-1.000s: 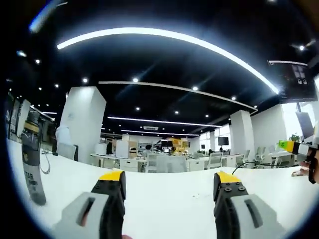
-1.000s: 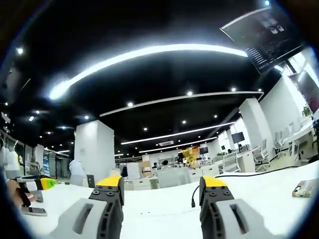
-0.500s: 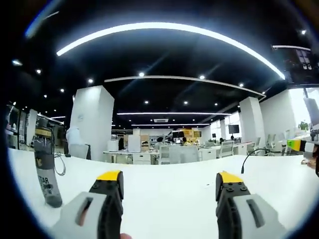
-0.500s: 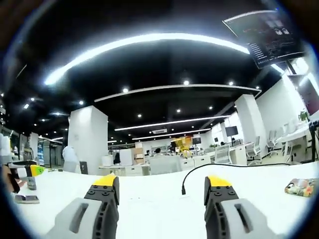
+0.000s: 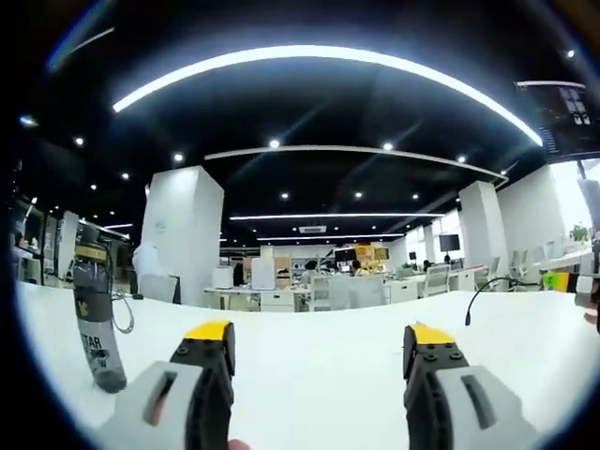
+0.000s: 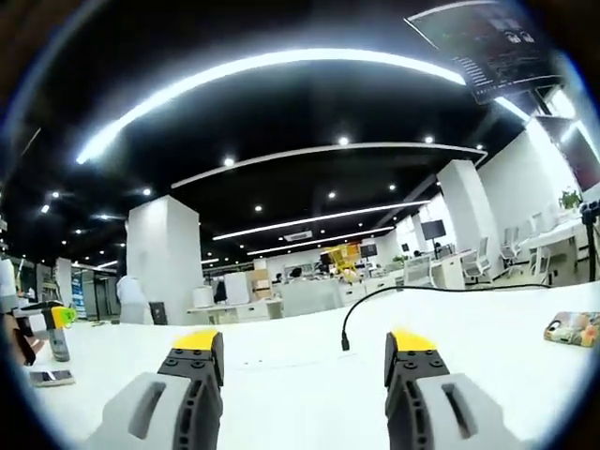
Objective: Find the data cable on the table. Grasp the USB connector end of the cable and insert it into the USB port on the table
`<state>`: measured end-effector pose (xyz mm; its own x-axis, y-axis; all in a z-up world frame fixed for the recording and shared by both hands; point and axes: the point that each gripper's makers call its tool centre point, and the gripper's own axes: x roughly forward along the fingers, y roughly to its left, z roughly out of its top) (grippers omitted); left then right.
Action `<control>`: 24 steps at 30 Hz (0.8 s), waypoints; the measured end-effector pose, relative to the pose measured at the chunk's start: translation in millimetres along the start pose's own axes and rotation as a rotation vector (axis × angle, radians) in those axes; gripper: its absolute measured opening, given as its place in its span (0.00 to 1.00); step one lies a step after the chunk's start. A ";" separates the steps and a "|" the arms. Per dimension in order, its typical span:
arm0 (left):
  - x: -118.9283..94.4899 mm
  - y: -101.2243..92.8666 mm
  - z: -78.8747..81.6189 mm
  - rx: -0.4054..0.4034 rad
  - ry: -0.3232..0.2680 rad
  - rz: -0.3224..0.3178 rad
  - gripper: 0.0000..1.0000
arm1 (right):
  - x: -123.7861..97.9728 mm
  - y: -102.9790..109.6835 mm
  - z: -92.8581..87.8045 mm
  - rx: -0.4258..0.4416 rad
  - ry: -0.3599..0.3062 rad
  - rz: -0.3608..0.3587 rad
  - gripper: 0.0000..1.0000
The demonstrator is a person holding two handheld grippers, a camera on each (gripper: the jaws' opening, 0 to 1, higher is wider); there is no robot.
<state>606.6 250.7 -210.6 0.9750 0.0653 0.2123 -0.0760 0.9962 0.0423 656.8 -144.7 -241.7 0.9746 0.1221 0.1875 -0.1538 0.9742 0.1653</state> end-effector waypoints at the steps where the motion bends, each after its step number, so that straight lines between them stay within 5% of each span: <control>1: 0.1 -0.3 -0.9 0.001 0.003 -0.001 0.73 | -0.1 0.0 0.2 0.010 -0.002 0.001 0.70; 24: -0.7 -4.4 -3.8 0.011 0.009 -0.013 0.72 | 0.4 6.5 -3.6 -0.008 0.004 0.019 0.70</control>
<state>607.0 246.5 -214.6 0.9778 0.0524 0.2031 -0.0650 0.9963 0.0557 656.8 -137.7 -244.1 0.9722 0.1415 0.1866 -0.1712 0.9731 0.1540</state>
